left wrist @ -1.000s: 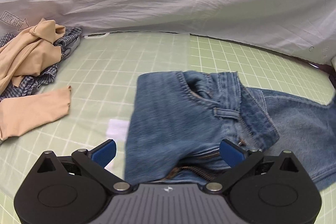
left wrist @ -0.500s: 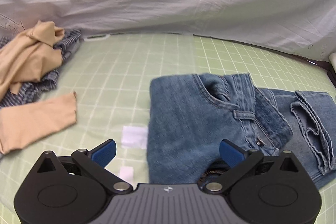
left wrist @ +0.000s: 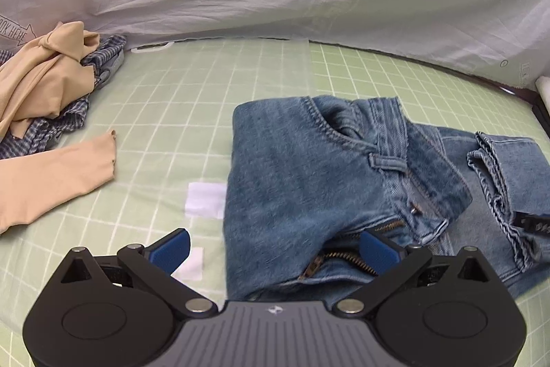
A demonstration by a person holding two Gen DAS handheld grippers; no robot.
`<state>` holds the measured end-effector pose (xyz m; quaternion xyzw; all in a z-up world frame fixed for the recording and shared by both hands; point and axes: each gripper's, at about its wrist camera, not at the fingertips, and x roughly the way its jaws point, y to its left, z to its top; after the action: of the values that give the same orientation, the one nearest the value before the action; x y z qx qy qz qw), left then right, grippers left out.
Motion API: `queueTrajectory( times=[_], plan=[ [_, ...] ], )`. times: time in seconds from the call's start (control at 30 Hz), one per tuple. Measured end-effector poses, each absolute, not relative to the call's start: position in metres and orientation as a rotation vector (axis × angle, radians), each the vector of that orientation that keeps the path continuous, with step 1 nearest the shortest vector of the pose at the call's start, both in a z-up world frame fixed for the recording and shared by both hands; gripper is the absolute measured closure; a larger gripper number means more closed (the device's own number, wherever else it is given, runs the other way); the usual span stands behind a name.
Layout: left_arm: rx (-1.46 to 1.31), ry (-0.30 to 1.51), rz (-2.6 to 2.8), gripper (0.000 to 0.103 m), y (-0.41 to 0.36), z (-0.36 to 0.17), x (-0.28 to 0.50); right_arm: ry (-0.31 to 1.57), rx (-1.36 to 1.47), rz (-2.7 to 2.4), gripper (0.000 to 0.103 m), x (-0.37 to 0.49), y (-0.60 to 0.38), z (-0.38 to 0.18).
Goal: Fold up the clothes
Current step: 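Grasp the leg hem with the right gripper and fold it onto the waistband, then open the right gripper and move it over the folded jeans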
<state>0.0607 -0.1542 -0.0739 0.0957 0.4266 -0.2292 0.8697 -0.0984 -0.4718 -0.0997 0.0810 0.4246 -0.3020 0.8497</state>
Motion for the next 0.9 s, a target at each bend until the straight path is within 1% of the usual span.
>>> queueTrajectory(
  times=[0.1,0.23,0.3,0.37,0.4,0.47,0.57,0.67,0.7,0.73,0.8,0.9],
  plan=[
    [0.203,0.890,-0.466,0.000,-0.148,-0.073,0.064,0.891,0.087,-0.656,0.030,-0.094,-0.460,-0.099],
    [0.184,0.908,-0.460,0.000,-0.145,-0.076,0.071,0.863,0.270,-0.666,0.029,-0.108,-0.481,-0.099],
    [0.165,0.929,-0.460,0.000,-0.145,-0.080,0.074,0.855,0.307,-0.664,0.024,-0.114,-0.481,-0.097],
    [0.124,0.948,-0.462,0.000,-0.144,-0.082,0.076,0.840,0.338,-0.664,0.013,-0.120,-0.482,-0.094],
    [0.095,0.954,-0.466,0.000,-0.142,-0.083,0.076,0.818,0.352,-0.669,0.011,-0.125,-0.482,-0.091],
    [0.014,0.964,-0.480,0.000,-0.137,-0.085,0.076,0.771,0.357,-0.701,0.000,-0.133,-0.481,-0.083],
    [-0.150,0.980,-0.483,0.000,-0.126,-0.089,0.075,0.724,0.352,-0.758,0.000,-0.141,-0.493,-0.071],
    [-0.285,1.017,-0.449,0.001,-0.118,-0.098,0.076,0.726,0.378,-0.779,0.000,-0.148,-0.508,-0.066],
    [-0.327,1.037,-0.432,0.003,-0.116,-0.102,0.077,0.737,0.376,-0.780,0.000,-0.150,-0.510,-0.067],
    [-0.368,1.053,-0.420,0.006,-0.114,-0.106,0.077,0.748,0.375,-0.782,0.000,-0.151,-0.512,-0.067],
    [-0.451,1.081,-0.398,0.008,-0.109,-0.114,0.077,0.767,0.373,-0.780,0.000,-0.155,-0.515,-0.069],
    [-0.580,1.079,-0.373,0.014,-0.100,-0.123,0.076,0.790,0.374,-0.775,0.000,-0.159,-0.520,-0.070]
  ],
)
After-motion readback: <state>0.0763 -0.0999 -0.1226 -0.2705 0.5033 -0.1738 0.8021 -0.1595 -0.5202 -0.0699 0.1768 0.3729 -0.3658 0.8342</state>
